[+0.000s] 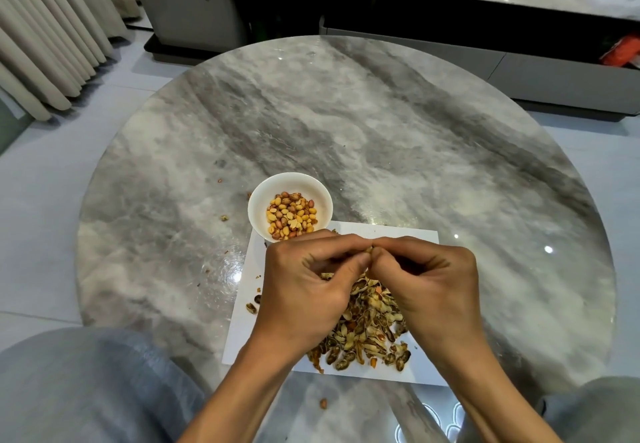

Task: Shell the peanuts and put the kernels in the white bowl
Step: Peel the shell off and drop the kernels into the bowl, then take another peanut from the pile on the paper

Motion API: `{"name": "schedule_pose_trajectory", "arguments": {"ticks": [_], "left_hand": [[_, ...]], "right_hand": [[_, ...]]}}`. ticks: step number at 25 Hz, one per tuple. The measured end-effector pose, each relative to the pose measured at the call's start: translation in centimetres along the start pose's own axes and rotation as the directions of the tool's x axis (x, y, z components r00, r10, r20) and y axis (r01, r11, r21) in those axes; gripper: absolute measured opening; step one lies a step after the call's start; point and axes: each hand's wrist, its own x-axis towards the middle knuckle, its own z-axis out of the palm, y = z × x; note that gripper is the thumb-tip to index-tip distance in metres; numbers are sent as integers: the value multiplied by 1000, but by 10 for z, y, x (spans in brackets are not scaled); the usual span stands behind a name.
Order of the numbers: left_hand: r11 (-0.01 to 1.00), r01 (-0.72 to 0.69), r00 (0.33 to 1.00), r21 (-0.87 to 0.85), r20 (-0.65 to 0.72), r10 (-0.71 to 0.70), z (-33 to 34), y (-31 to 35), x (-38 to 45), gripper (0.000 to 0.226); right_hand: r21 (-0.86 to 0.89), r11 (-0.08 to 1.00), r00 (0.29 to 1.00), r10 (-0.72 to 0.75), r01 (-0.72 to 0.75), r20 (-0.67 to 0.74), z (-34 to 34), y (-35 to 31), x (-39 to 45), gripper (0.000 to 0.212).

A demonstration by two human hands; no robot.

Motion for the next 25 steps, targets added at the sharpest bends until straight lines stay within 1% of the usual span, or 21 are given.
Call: {"name": "schedule_pose_trajectory", "arguments": {"ticks": [2,3,6,7,9,11,13,14,16,18,19,20,21,22,24,25], "left_hand": [[999,36,999,-15,0,-36,0,-1,0,31],[999,38,999,9,14,-38,0,-3,-1,32],[983,-56,994,173,101,39,0,-6,-4,33],[979,-77,994,190,86,62,1,-7,-4,32],[985,-65,998,161,-1,66,5,-8,-7,28],[992,-22,998,128,-56,30,10,-6,-10,27],[997,25,997,79,-76,-19,11,-5,-11,27],[998,58,995,39,-79,-55,10,-5,-10,26],[987,150,985,-50,-83,-154,9,-5,-7,28],[958,256,960,-129,-86,-268,8,-2,-5,29],[940,304,945,-158,-80,-319,6,-2,-3,29],[925,347,930,-156,-72,-361,4,-2,-2,27],[915,388,916,-110,-66,-396,1,-4,-1,25],[906,423,904,-14,-56,-423,-3,-7,-1,23],[854,451,889,259,-42,-457,-11,-13,0,19],[812,444,886,379,-46,-462,-13,-14,-1,17]], "right_hand": [[-31,1000,1000,-2,1,-16,2,-1,1,32],[-60,998,1000,4,-5,-8,1,-1,2,35],[-157,987,998,-3,14,68,-4,0,4,37],[-165,986,998,-19,28,58,-4,1,4,37],[-144,989,1000,-16,15,-6,-2,5,2,32],[-130,991,998,-7,-2,-69,4,8,0,28],[-117,993,996,-1,-10,-87,6,7,1,29],[-93,995,997,23,-30,-79,6,7,3,30],[25,989,987,149,-147,-68,6,9,7,31],[184,937,950,308,-296,-39,9,12,12,26],[248,905,932,362,-344,-26,10,13,14,23],[285,882,919,395,-375,-14,10,16,16,20],[277,876,911,411,-396,1,9,19,17,18],[198,890,910,415,-410,16,7,24,18,15],[-112,913,916,398,-392,44,1,37,15,15],[-258,899,926,376,-353,43,-2,43,13,18]]}}
